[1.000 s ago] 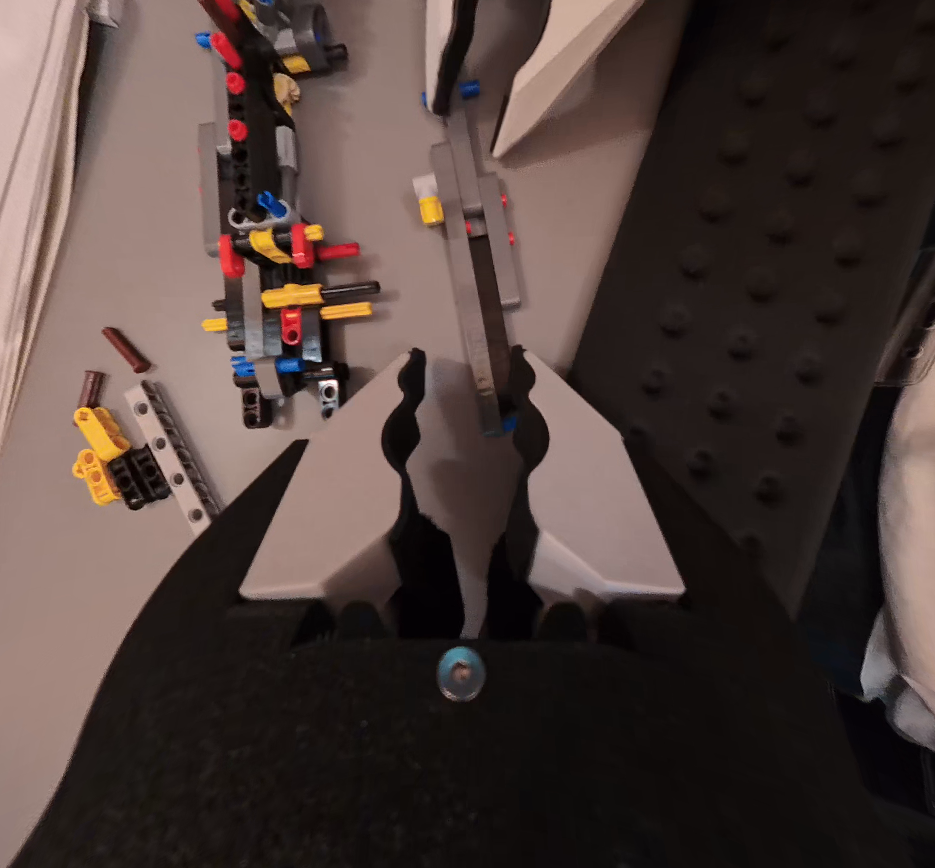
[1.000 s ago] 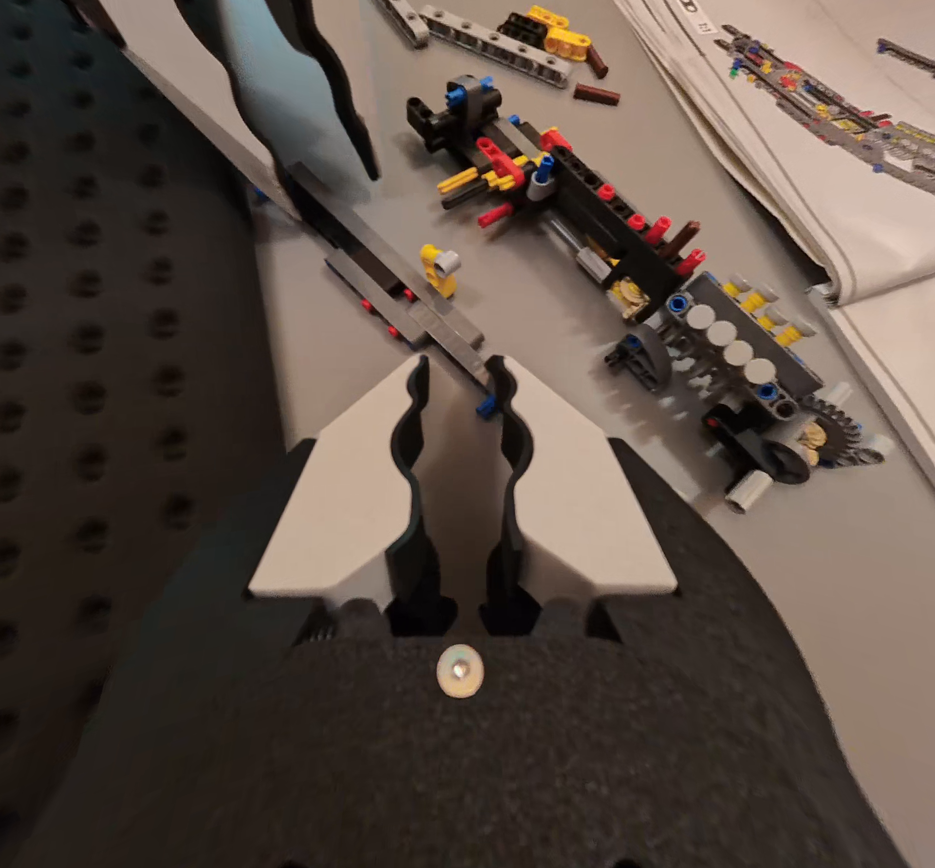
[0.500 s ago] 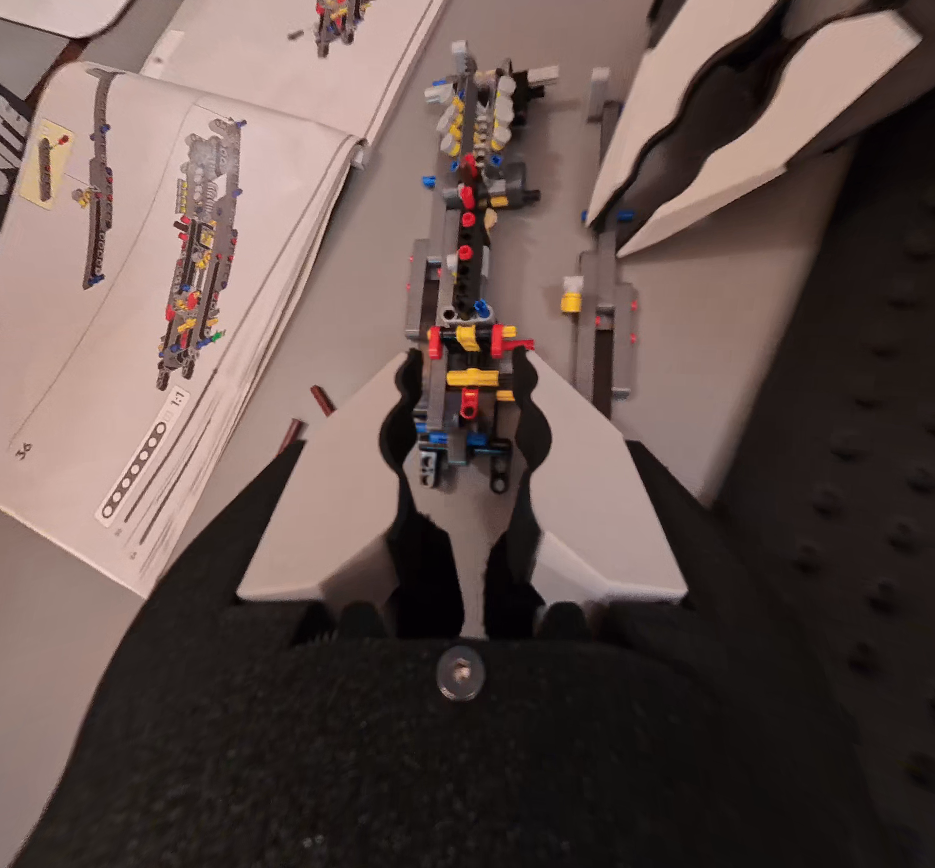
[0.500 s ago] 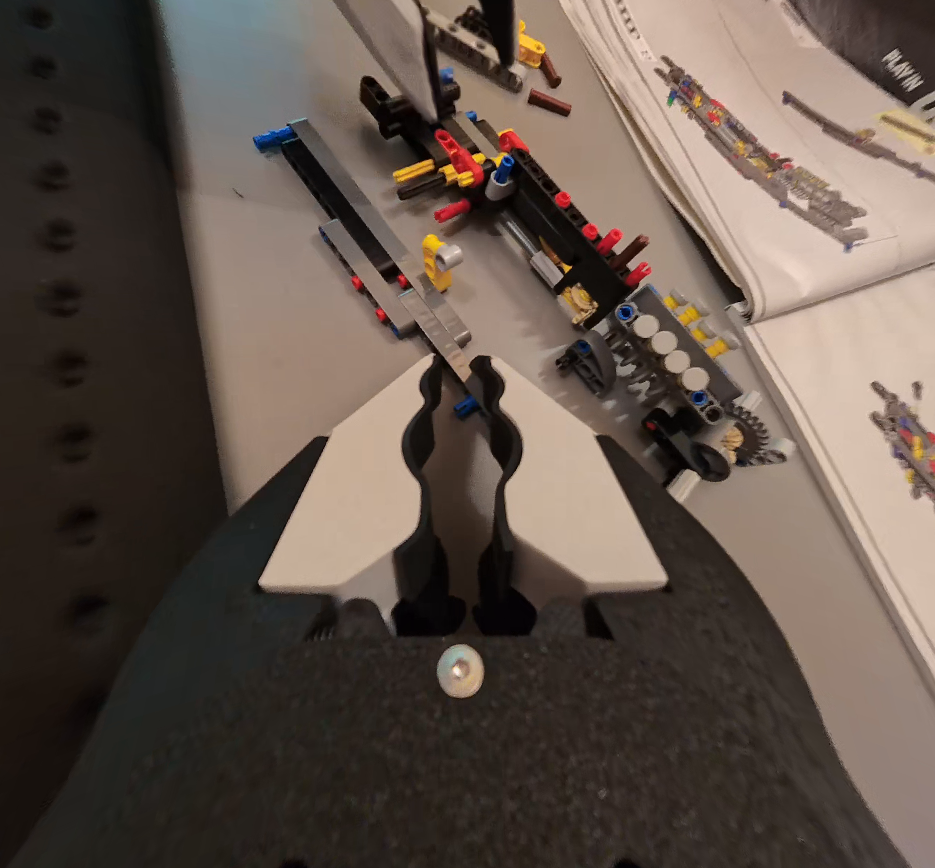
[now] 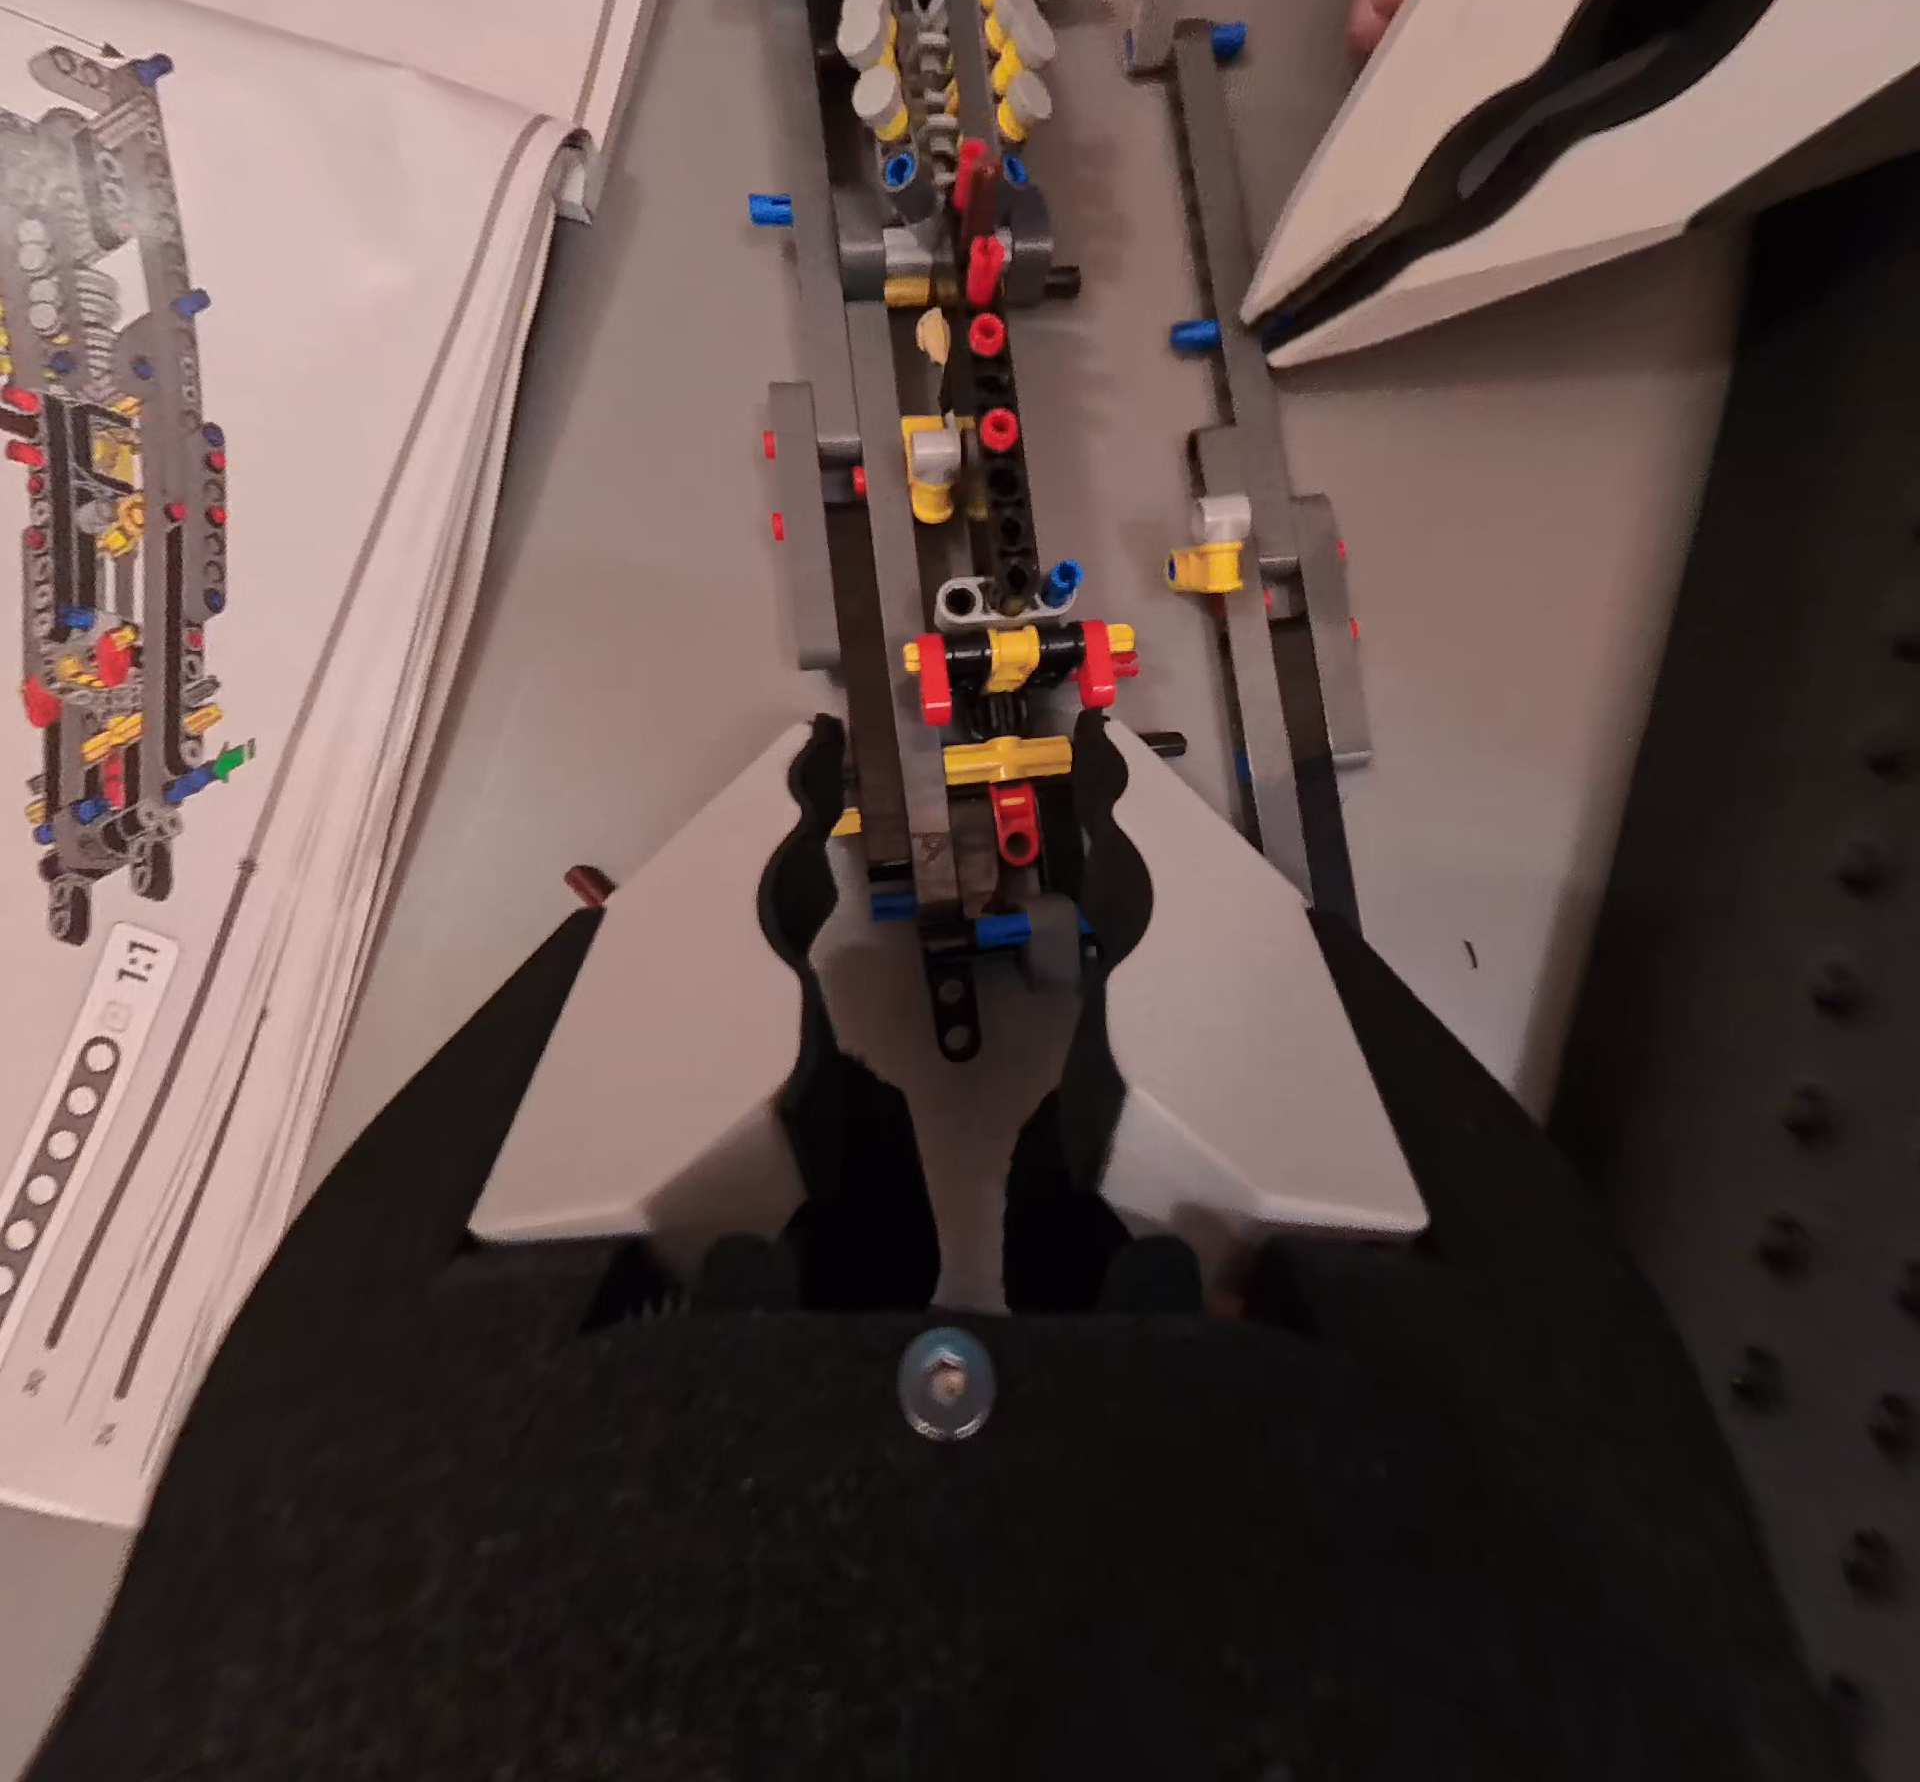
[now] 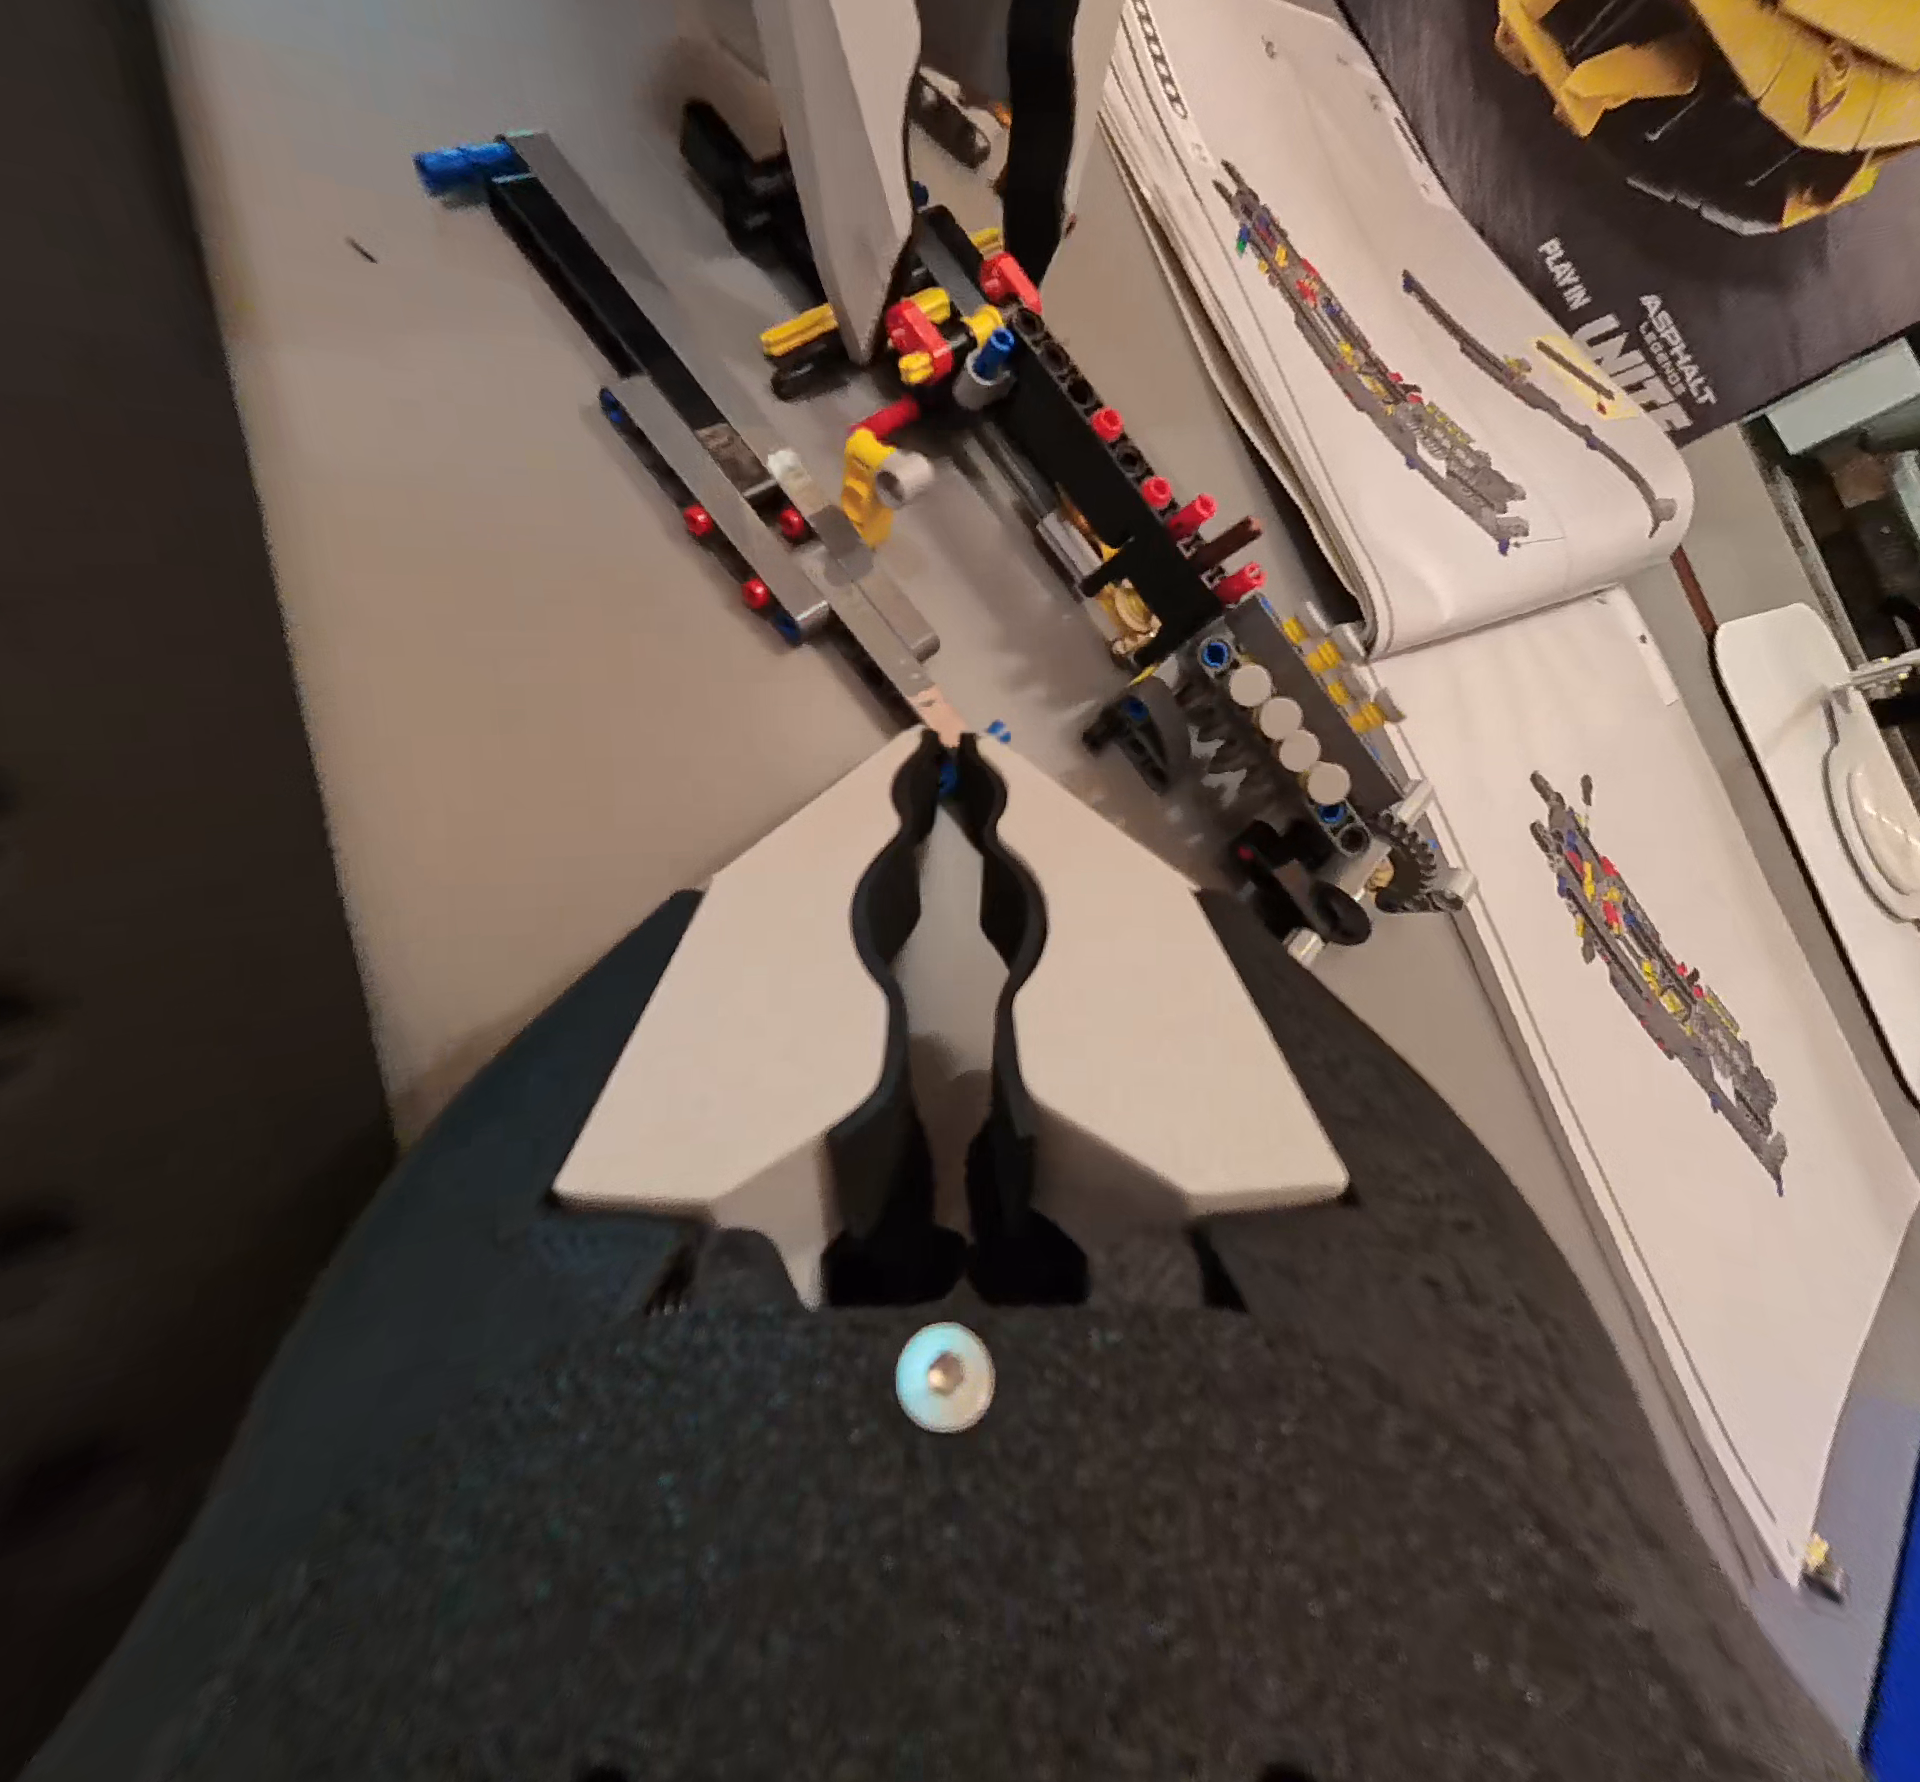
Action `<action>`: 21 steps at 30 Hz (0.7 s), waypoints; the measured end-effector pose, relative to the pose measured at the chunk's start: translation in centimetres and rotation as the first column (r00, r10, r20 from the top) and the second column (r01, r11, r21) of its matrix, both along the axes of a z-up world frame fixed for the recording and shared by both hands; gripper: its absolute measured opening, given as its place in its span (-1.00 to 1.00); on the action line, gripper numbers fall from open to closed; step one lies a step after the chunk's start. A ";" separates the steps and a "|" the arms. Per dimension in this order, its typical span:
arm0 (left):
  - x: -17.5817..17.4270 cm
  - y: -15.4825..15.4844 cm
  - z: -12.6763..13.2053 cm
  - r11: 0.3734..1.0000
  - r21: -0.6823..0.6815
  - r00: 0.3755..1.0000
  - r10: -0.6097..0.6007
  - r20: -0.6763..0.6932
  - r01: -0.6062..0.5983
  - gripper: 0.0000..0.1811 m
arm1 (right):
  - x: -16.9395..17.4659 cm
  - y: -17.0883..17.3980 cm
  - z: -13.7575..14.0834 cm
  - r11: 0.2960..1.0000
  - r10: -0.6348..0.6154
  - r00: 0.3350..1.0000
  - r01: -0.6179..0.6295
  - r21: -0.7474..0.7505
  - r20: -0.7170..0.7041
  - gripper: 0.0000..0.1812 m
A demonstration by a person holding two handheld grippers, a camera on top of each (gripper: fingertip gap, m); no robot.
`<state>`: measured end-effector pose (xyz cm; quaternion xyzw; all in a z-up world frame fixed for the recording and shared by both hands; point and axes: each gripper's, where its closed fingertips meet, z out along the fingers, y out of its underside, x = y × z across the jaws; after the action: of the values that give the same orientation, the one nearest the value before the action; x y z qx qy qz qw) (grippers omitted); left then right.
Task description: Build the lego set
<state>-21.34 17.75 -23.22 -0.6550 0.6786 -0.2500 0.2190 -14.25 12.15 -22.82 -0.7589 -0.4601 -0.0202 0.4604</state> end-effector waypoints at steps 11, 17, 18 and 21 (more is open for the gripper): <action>-2.1 -0.3 -0.1 0.990 -0.137 0.998 -0.011 0.064 0.020 -0.56 | 0.7 1.3 0.0 0.997 -0.077 0.997 0.077 -0.008 -0.003 -0.98; -2.0 -0.3 -0.2 0.993 -0.115 0.997 -0.004 0.071 0.013 -0.56 | -0.2 1.6 0.0 0.997 -0.068 0.997 0.067 0.034 0.035 -1.00; -2.0 -0.3 -0.2 0.994 -0.111 0.997 -0.004 0.074 0.012 -0.56 | -0.2 1.6 0.0 0.997 -0.068 0.997 0.067 0.040 0.039 -1.00; -2.0 -0.3 -0.2 0.995 -0.099 0.997 -0.001 0.073 0.008 -0.56 | -0.3 1.4 0.1 0.998 -0.063 0.998 0.062 0.031 0.021 -0.96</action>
<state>-23.34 17.43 -23.39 -0.6538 0.6585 -0.3077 0.2105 -14.54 13.51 -22.68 -0.7654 -0.4408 -0.0499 0.4661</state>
